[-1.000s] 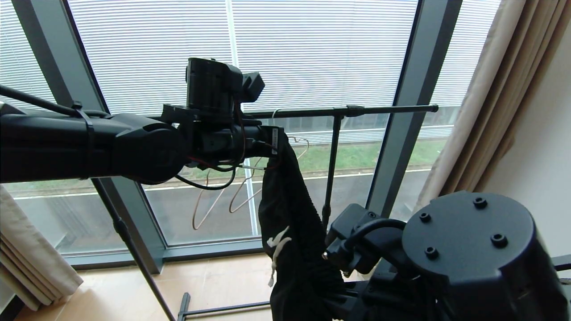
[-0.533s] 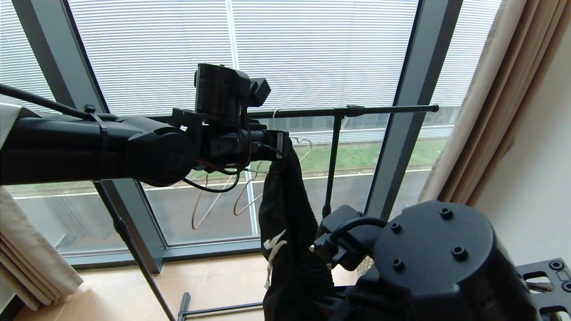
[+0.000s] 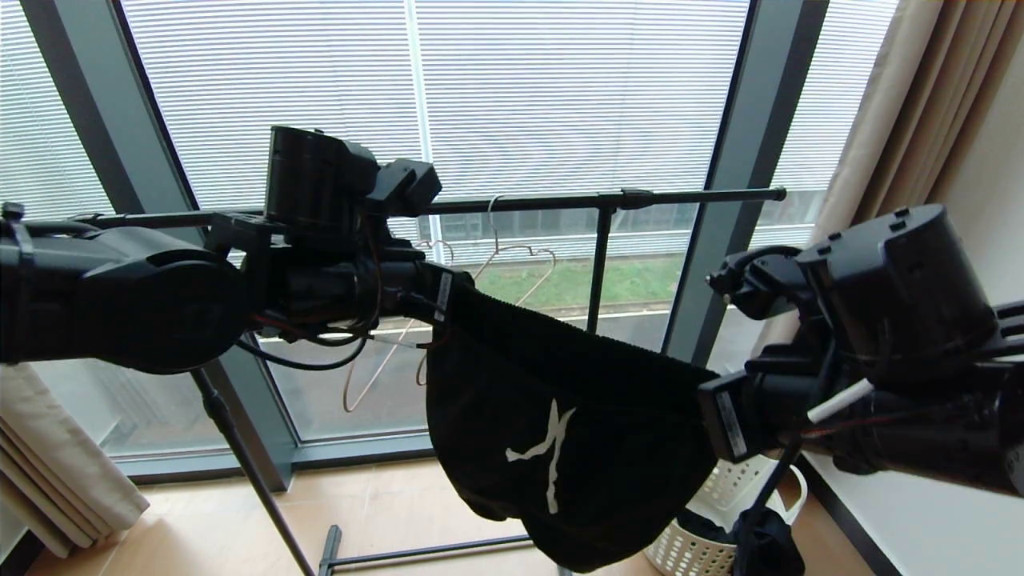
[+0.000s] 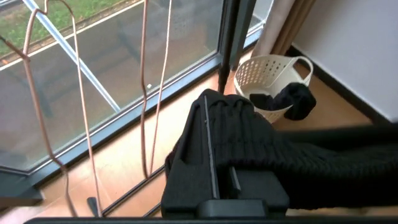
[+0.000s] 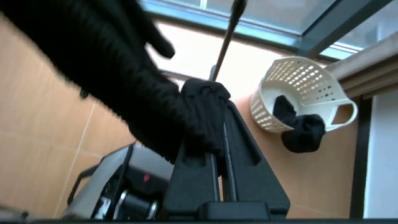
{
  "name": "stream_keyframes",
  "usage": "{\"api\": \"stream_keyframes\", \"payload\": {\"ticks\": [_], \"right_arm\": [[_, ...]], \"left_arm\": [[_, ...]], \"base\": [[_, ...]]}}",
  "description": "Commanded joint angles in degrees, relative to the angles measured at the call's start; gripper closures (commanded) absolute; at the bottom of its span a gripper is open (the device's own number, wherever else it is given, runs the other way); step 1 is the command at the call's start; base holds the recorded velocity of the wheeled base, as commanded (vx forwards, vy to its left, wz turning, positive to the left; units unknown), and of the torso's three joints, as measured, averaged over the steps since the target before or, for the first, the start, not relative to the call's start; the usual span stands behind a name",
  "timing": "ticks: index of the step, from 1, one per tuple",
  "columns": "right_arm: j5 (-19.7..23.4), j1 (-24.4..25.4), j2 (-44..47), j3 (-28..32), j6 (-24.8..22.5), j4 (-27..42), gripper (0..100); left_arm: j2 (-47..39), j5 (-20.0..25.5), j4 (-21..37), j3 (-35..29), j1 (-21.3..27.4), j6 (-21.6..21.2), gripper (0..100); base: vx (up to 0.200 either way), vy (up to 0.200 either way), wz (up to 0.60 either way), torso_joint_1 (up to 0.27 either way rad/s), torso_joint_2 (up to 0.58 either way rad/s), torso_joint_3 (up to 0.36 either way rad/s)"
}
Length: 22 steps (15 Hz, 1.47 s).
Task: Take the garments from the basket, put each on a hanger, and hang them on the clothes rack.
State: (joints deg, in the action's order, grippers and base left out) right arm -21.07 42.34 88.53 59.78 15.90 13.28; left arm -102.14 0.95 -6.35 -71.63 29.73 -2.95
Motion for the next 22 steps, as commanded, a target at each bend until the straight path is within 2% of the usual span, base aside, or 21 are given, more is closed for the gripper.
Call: {"api": "stream_keyframes", "payload": {"ticks": [1, 2, 4, 8, 11, 14, 16, 17, 18, 22], "right_arm": [[-0.12, -5.16, 6.39, 7.63, -0.69, -0.09, 100], [-0.12, -5.51, 10.26, 13.43, -0.87, 0.0, 100], [-1.08, -5.25, 15.53, 20.73, -1.04, 0.44, 100], [-2.05, -4.37, 24.06, 32.15, -2.1, 0.44, 100], [-1.87, -3.31, 28.37, 36.9, -1.83, -0.09, 100], [-1.96, -1.47, 34.08, 43.4, -1.57, 0.17, 100], [-1.96, 0.11, 36.19, 45.95, -1.39, 0.26, 100], [-1.96, 0.11, 36.19, 45.95, -1.39, 0.26, 100], [-1.96, 0.73, 37.51, 47.27, -0.25, 0.26, 100], [-1.7, 0.73, 37.68, 47.62, 3.53, 0.44, 100]], "left_arm": [[5.2, 0.02, 0.02, 7.12, -0.11, -2.59, 100], [7.31, 0.02, -0.06, 11.43, 0.24, -3.64, 100], [10.21, -0.07, 0.02, 15.47, 2.0, -3.64, 100], [14.52, -0.25, 0.73, 23.29, 7.97, -3.38, 100], [14.61, -0.42, 0.81, 26.46, 13.33, -2.5, 100], [13.9, -0.42, 0.73, 26.72, 18.61, 1.98, 100], [13.99, -0.16, 0.73, 26.63, 20.36, 5.06, 100], [13.99, -0.16, 0.73, 26.63, 20.36, 5.06, 100], [13.9, -0.07, 0.55, 26.63, 21.51, 8.14, 100], [14.25, 0.02, 0.37, 25.67, 21.86, 13.32, 100]], "base": [[0.0, 0.0, 0.0, 0.0, 0.0, 0.0], [0.0, 0.0, 0.0, 0.0, 0.0, 0.0], [0.0, 0.0, 0.0, 0.0, 0.0, 0.0], [0.0, 0.0, 0.0, 0.0, 0.0, 0.0], [0.0, 0.0, 0.0, 0.0, 0.0, 0.0], [0.0, 0.0, 0.0, 0.0, 0.0, 0.0], [0.0, 0.0, 0.0, 0.0, 0.0, 0.0], [0.0, 0.0, 0.0, 0.0, 0.0, 0.0], [0.0, 0.0, 0.0, 0.0, 0.0, 0.0], [0.0, 0.0, 0.0, 0.0, 0.0, 0.0]]}}
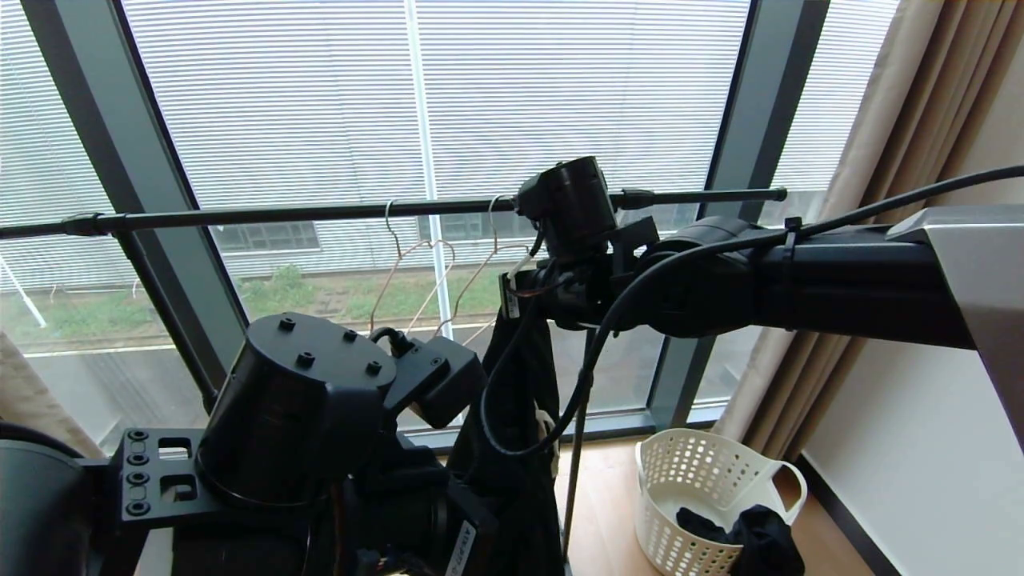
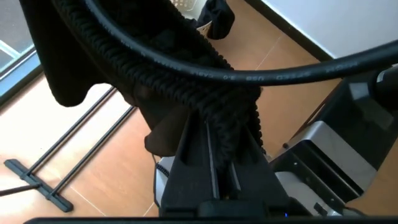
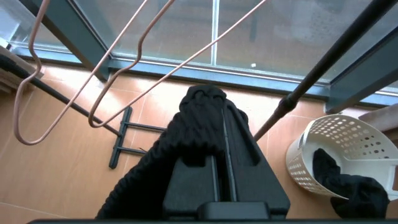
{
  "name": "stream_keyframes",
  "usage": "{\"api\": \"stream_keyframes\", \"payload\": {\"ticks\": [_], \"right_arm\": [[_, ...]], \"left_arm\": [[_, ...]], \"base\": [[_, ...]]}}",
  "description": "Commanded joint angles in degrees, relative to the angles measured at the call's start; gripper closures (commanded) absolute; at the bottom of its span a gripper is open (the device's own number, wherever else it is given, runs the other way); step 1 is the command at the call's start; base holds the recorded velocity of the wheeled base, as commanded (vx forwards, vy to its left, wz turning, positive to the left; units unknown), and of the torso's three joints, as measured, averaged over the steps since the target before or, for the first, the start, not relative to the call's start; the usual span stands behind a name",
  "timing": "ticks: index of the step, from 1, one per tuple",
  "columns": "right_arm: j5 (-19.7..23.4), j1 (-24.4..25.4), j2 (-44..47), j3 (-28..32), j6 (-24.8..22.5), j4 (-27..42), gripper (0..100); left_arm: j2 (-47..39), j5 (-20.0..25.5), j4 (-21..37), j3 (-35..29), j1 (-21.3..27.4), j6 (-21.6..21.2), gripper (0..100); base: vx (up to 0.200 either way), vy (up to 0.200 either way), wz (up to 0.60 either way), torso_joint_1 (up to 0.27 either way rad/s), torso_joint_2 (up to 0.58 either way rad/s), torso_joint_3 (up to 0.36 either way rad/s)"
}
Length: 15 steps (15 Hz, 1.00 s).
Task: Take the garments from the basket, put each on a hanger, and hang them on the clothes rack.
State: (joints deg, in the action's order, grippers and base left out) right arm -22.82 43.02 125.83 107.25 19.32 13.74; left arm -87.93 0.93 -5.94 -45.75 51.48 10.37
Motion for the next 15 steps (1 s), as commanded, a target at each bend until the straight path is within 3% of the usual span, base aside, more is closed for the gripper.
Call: {"api": "stream_keyframes", "payload": {"ticks": [1, 4, 6, 10, 15], "right_arm": [[0.06, 0.05, 0.2, 0.24, 0.19, 0.06, 100], [-0.21, -0.75, -5.86, -4.42, 2.3, 1.73, 100], [-0.12, -3.65, -11.31, -11.72, 2.65, 1.38, 100], [-0.03, -6.63, -20.63, -26.22, 2.3, -1.87, 100], [0.06, -4.35, -26.78, -41.07, 2.65, -3.46, 100]], "left_arm": [[0.13, 0.04, -0.04, -0.13, 0.11, 0.79, 100], [0.13, -0.49, -0.13, 1.54, -3.23, 1.49, 100], [-0.22, -0.49, -0.3, 0.84, -7.8, 1.32, 100], [-3.83, -0.31, -0.57, -6.54, -17.82, 0.17, 100], [-9.63, -0.31, -0.57, -15.33, -18.61, 0.0, 100]], "base": [[0.0, 0.0, 0.0, 0.0, 0.0, 0.0], [0.0, 0.0, 0.0, 0.0, 0.0, 0.0], [0.0, 0.0, 0.0, 0.0, 0.0, 0.0], [0.0, 0.0, 0.0, 0.0, 0.0, 0.0], [0.0, 0.0, 0.0, 0.0, 0.0, 0.0]]}}
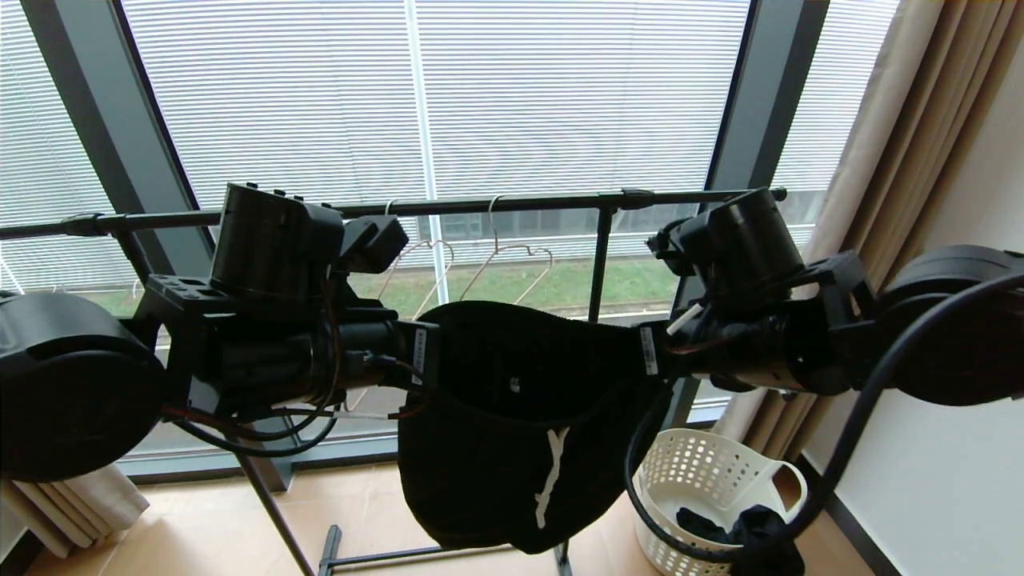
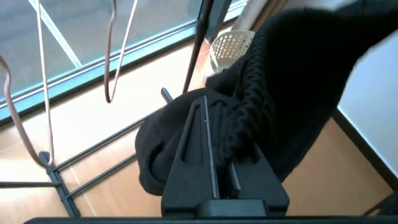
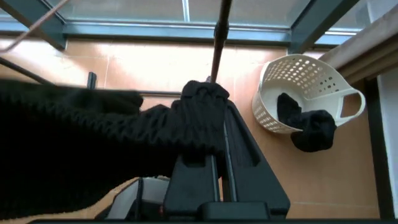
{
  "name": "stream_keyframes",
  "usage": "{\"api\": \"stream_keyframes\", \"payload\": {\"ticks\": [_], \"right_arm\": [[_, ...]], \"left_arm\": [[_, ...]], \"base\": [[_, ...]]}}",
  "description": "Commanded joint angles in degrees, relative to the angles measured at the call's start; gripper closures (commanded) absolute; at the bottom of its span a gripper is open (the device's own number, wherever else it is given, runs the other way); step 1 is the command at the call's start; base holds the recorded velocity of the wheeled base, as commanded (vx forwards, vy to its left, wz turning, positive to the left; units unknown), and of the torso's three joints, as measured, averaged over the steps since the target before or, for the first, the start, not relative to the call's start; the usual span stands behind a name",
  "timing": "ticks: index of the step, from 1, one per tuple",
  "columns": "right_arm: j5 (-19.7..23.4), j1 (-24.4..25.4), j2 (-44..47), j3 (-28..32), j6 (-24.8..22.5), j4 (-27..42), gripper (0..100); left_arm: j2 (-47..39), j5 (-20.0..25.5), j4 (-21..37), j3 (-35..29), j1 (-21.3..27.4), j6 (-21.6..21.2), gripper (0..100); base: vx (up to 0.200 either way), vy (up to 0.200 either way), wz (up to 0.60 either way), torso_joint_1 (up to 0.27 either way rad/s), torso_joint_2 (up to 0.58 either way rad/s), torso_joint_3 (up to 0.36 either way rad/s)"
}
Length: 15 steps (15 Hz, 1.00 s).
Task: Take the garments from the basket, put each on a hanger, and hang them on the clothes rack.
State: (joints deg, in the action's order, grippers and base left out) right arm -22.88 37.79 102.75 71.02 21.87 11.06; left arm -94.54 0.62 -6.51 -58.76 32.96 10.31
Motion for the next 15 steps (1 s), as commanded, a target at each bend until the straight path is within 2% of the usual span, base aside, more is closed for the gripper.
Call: {"api": "stream_keyframes", "payload": {"ticks": [1, 3, 7, 8, 13, 15], "right_arm": [[0.21, 1.58, -4.32, -8.36, 0.01, -2.97, 100], [1.7, 2.29, -4.49, -15.56, -1.83, -9.04, 100], [6.18, 2.29, -4.05, -26.9, -8.86, -22.39, 100], [6.71, 2.29, -3.88, -28.04, -9.83, -23.8, 0], [12.69, 2.29, -1.77, -32.0, -13.96, -29.51, 0], [13.48, 1.94, -2.91, -33.14, -19.15, -33.56, 0]], "left_arm": [[-4.25, -0.01, 0.01, -4.17, 0.08, 0.06, 100], [-6.71, -0.01, 0.01, -8.57, 0.44, 0.06, 100], [-9.79, -0.09, 0.45, -15.16, 3.16, -0.12, 100], [-9.88, -0.09, 0.45, -15.51, 3.6, -0.12, 100], [-9.79, -0.18, 0.45, -15.77, 4.39, -0.38, 100], [-9.44, -0.18, 0.45, -15.25, 4.3, -0.38, 100]], "base": [[0.0, 0.0, 0.0, 0.0, 0.0, 0.0], [0.0, 0.0, 0.0, 0.0, 0.0, 0.0], [0.0, 0.0, 0.0, 0.0, 0.0, 0.0], [0.0, 0.0, 0.0, 0.0, 0.0, 0.0], [0.0, 0.0, 0.0, 0.0, 0.0, 0.0], [0.0, 0.0, 0.0, 0.0, 0.0, 0.0]]}}
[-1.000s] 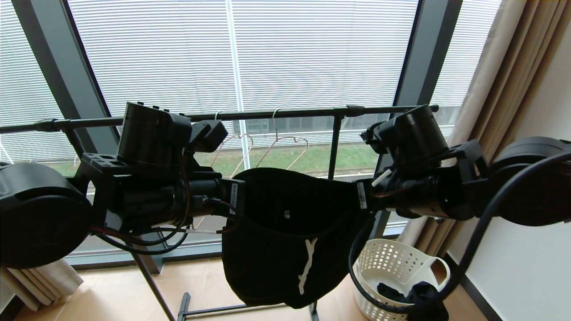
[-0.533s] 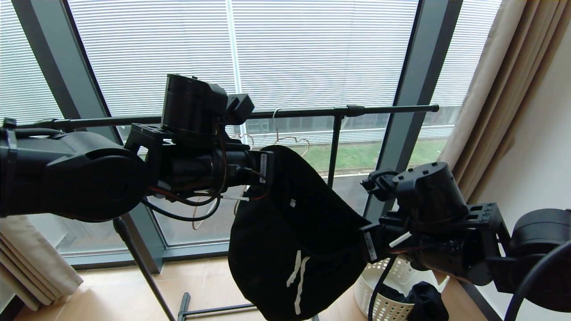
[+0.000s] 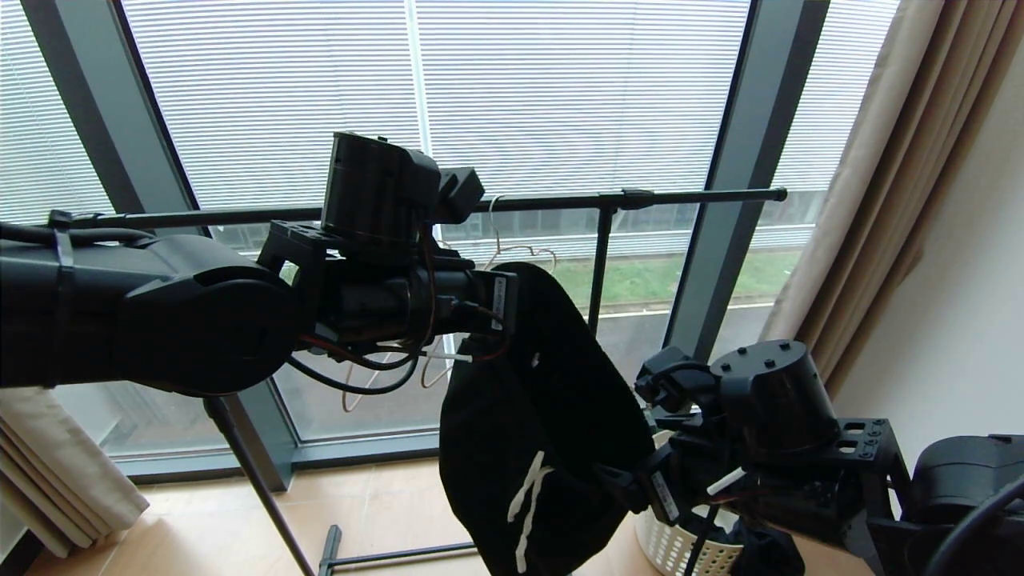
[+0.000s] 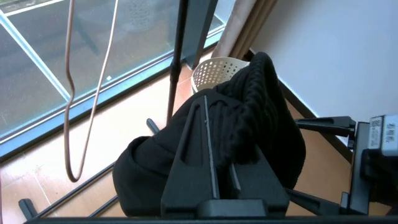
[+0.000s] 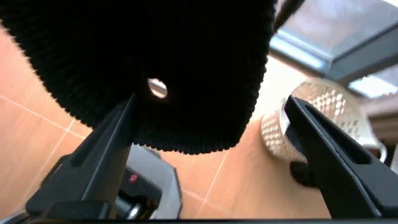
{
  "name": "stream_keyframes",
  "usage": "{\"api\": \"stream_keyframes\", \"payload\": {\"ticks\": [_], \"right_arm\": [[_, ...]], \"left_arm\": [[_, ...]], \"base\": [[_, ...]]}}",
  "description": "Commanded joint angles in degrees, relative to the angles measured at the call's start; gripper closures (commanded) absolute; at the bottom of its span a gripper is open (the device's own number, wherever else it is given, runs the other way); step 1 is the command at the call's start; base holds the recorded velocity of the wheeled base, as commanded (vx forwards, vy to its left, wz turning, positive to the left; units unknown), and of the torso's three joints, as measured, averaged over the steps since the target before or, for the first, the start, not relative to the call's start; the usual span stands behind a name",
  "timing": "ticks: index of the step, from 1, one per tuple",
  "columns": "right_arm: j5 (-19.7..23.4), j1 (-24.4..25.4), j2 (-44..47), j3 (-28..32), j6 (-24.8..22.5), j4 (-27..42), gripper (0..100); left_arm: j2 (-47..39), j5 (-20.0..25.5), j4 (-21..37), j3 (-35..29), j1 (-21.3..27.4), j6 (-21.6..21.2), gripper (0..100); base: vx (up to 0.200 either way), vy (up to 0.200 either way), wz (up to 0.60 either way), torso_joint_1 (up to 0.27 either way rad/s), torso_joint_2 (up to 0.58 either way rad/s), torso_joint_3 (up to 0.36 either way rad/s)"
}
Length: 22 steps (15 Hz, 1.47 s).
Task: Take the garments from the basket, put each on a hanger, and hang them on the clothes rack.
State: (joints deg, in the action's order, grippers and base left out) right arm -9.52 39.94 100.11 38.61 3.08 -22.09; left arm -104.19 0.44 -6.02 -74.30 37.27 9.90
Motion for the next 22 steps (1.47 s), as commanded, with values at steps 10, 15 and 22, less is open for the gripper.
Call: {"api": "stream_keyframes", "payload": {"ticks": [10, 15, 22], "right_arm": [[4.6, -1.7, 3.16, 20.81, -5.11, 4.42, 0], [4.77, -7.68, 4.83, 17.55, -4.84, 4.25, 0], [6.53, -9.61, 0.26, 10.26, -4.84, 3.72, 0]], "left_arm": [[2.94, 0.0, -0.04, 2.58, 0.97, -1.72, 100], [6.19, 0.44, -0.04, 5.92, 1.41, -1.9, 100], [6.99, 0.44, -0.13, 7.15, 1.32, -2.43, 100]], "base": [[0.0, 0.0, 0.0, 0.0, 0.0, 0.0], [0.0, 0.0, 0.0, 0.0, 0.0, 0.0], [0.0, 0.0, 0.0, 0.0, 0.0, 0.0]]}}
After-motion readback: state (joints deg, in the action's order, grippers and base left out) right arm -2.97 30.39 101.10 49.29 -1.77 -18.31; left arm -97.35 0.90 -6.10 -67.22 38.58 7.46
